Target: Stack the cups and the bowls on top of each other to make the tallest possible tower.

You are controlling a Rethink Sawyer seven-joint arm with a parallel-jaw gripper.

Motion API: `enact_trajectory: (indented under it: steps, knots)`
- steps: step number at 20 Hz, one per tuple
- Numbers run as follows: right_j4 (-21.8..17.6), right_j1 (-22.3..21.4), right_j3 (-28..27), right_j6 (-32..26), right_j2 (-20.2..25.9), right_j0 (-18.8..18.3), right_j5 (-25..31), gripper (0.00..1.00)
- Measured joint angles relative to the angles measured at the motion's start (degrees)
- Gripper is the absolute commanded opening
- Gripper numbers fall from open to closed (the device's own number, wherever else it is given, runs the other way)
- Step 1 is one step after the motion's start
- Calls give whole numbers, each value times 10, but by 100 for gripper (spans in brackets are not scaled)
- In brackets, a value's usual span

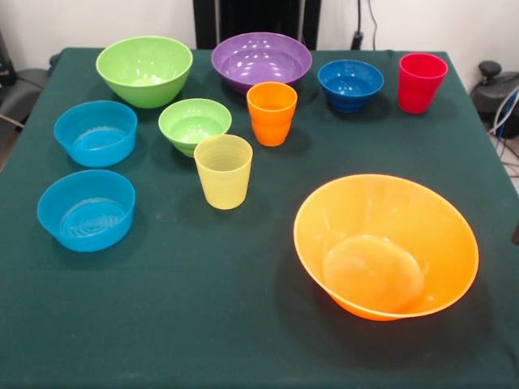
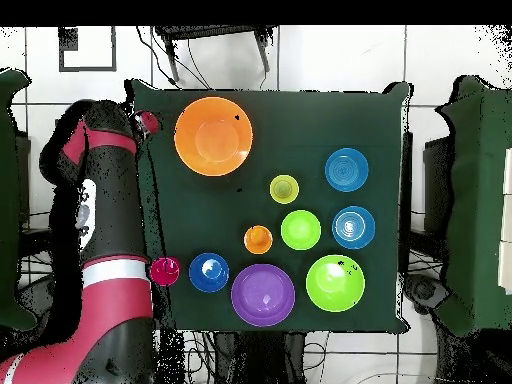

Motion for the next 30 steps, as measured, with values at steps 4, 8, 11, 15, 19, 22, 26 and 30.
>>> enact_trajectory:
  steps: [4,8,11,15,19,22,26,30]
  knots:
    - [-17,16,-25,0,-20,19,2,100]
    - [-30,38,-60,0,-37,40,13,100]
    - [-34,50,-79,0,-48,50,20,100]
    - [-36,67,-105,0,-65,61,23,100]
    - [-36,76,-114,0,-78,64,23,100]
    - [-36,76,-114,0,-83,62,23,100]
    - [-36,76,-114,0,-85,56,23,100]
    - [-36,76,-114,0,-85,49,23,100]
